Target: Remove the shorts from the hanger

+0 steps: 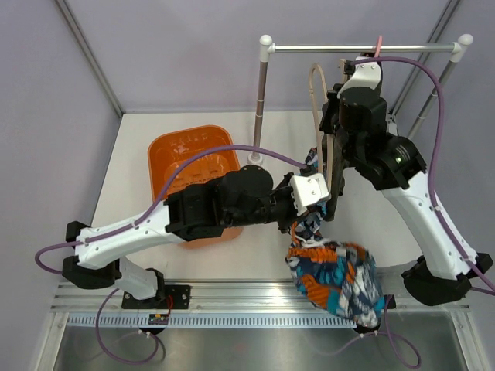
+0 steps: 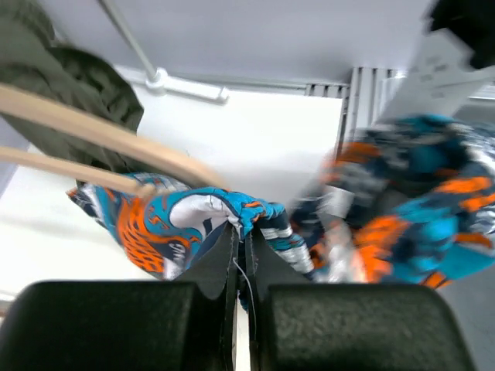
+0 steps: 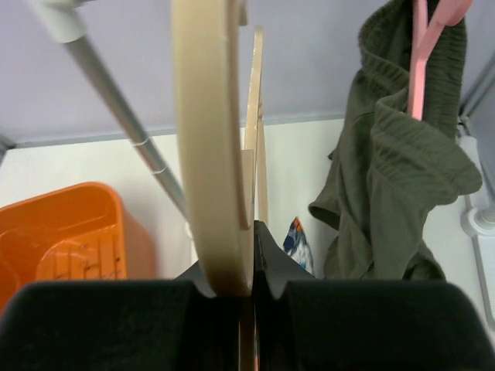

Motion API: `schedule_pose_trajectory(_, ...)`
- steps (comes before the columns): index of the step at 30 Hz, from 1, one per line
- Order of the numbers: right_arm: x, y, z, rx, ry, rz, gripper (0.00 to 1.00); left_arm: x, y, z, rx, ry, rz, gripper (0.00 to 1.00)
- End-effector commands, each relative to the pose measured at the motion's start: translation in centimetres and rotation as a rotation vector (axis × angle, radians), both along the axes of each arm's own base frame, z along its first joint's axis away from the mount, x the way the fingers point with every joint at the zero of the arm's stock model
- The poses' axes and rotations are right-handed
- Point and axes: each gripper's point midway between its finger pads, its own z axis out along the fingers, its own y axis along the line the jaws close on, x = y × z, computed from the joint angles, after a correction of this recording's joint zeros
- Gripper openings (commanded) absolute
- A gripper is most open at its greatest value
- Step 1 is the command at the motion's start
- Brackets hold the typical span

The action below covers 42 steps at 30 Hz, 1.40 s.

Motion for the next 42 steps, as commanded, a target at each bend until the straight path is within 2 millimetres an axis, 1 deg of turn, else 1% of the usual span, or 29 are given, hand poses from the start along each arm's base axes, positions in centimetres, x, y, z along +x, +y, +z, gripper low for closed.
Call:
schedule_pose_trajectory(1,2.2,-1.2,2.2,0.072,-0.037,-0.035,0.00,0.2,2.9,6.4,-0.118,-0.104,0.022,0.00)
schedule_pose_trajectory(2,2.4,-1.4,2.4,0.074,-0.037,-0.038,0.00,0.7,3.3,6.8,-0.124,-0.120,0.049,0.00)
schedule_pose_trajectory(4,2.9,-1.7,2.8,0.078,-0.042,-0.046,0.00,2.8,4.6,8.6,-0.146,-0.173,0.173,0.00)
schedule_pose_trajectory(6,2.9,-1.9,3.4,0.085,-0.047,-0.046,0.00,4.9,5.5,9.7,-0.142,-0.215,0.291,0.00)
schedule_pose_trajectory(7,3.1,-2.0,3.3,0.082,-0.042,-0.051,0.00,5.5,6.4,12.2,-0.193,-0.227,0.328,0.00)
schedule_pose_trajectory(9,3.0,-2.3,3.6,0.081,-0.038,-0.057,0.00,7.7,8.1,14.2,-0.223,-0.237,0.420,0.00)
schedule_pose_trajectory(10,2.9,-2.3,3.6,0.082,-0.037,-0.055,0.00,8.7,8.1,14.9,-0.231,-0.245,0.452,0.00)
schedule_pose_trajectory(11,2.8,-2.4,3.6,0.082,-0.034,-0.054,0.00,9.9,10.2,18.2,-0.308,-0.266,0.515,0.00)
schedule_pose_trajectory(13,2.5,-2.4,3.5,0.087,-0.030,-0.050,0.00,11.9,12.2,20.6,-0.340,-0.330,0.626,0.00)
schedule_pose_trajectory(14,2.4,-2.3,3.1,0.083,-0.017,-0.042,0.00,13.0,15.1,23.9,-0.430,-0.369,0.717,0.00)
schedule_pose_trajectory(16,2.1,-2.4,2.8,0.086,-0.010,-0.040,0.00,14.5,18.4,26.0,-0.512,-0.388,0.836,0.00)
schedule_pose_trajectory(17,2.0,-2.3,2.7,0.085,-0.007,-0.034,0.00,14.8,21.8,28.3,-0.615,-0.409,0.906,0.00)
schedule_pose_trajectory(18,1.9,-2.3,2.2,0.080,0.003,-0.033,0.00,15.5,22.5,27.7,-0.616,-0.414,0.958,0.00)
schedule_pose_trajectory(19,1.6,-2.5,2.3,0.082,-0.001,-0.033,0.00,15.6,23.4,28.0,-0.636,-0.430,0.981,0.00)
schedule_pose_trajectory(20,1.5,-2.6,2.0,0.077,0.006,-0.035,0.00,14.5,26.3,30.0,-0.726,-0.472,1.027,0.00)
schedule_pose_trajectory(21,1.4,-2.7,2.0,0.077,0.005,-0.035,0.00,15.1,26.1,29.1,-0.708,-0.490,1.047,0.00)
schedule_pose_trajectory(25,0.9,-2.7,2.2,0.078,0.007,-0.024,0.00,14.6,30.3,32.3,-0.829,-0.565,1.111,0.00)
schedule_pose_trajectory(26,0.8,-2.8,2.2,0.075,0.010,-0.019,0.00,14.6,30.8,32.8,-0.837,-0.580,1.121,0.00)
schedule_pose_trajectory(27,0.6,-2.8,2.2,0.075,0.010,-0.019,0.00,15.0,30.4,32.9,-0.831,-0.589,1.125,0.00)
schedule_pose_trajectory(28,0.5,-3.0,2.4,0.075,0.005,-0.022,0.00,14.8,31.2,33.6,-0.846,-0.603,1.139,0.00)
schedule_pose_trajectory(31,0.2,-3.2,2.4,0.074,-0.003,-0.025,0.00,15.8,31.1,32.5,-0.806,-0.605,1.166,0.00)
schedule_pose_trajectory(33,0.1,-3.3,2.4,0.072,-0.002,-0.025,0.00,15.9,31.3,31.9,-0.805,-0.592,1.163,0.00)
schedule_pose_trajectory(34,0.1,-3.3,2.2,0.070,0.002,-0.024,0.00,17.2,30.8,30.4,-0.758,-0.584,1.177,0.00)
schedule_pose_trajectory(36,0.0,-3.3,1.9,0.070,0.007,-0.021,0.00,17.9,30.5,29.1,-0.760,-0.549,1.169,0.00)
schedule_pose_trajectory(37,0.0,-3.3,1.8,0.070,0.009,-0.021,0.00,18.0,31.0,28.6,-0.759,-0.543,1.177,0.00)
schedule_pose_trajectory(38,0.0,-3.2,1.4,0.069,0.014,-0.019,0.00,19.4,29.9,26.1,-0.711,-0.505,1.180,0.00)
schedule_pose_trajectory(40,-0.2,-3.3,1.4,0.073,0.011,-0.019,0.00,20.4,30.1,23.7,-0.673,-0.478,1.215,0.00)
schedule_pose_trajectory(41,-0.1,-3.3,1.0,0.068,0.019,-0.021,0.00,21.1,30.0,21.5,-0.656,-0.444,1.234,0.00)
schedule_pose_trajectory(42,-0.2,-3.4,0.9,0.067,0.019,-0.022,0.00,21.6,29.9,20.1,-0.639,-0.422,1.241,0.00)
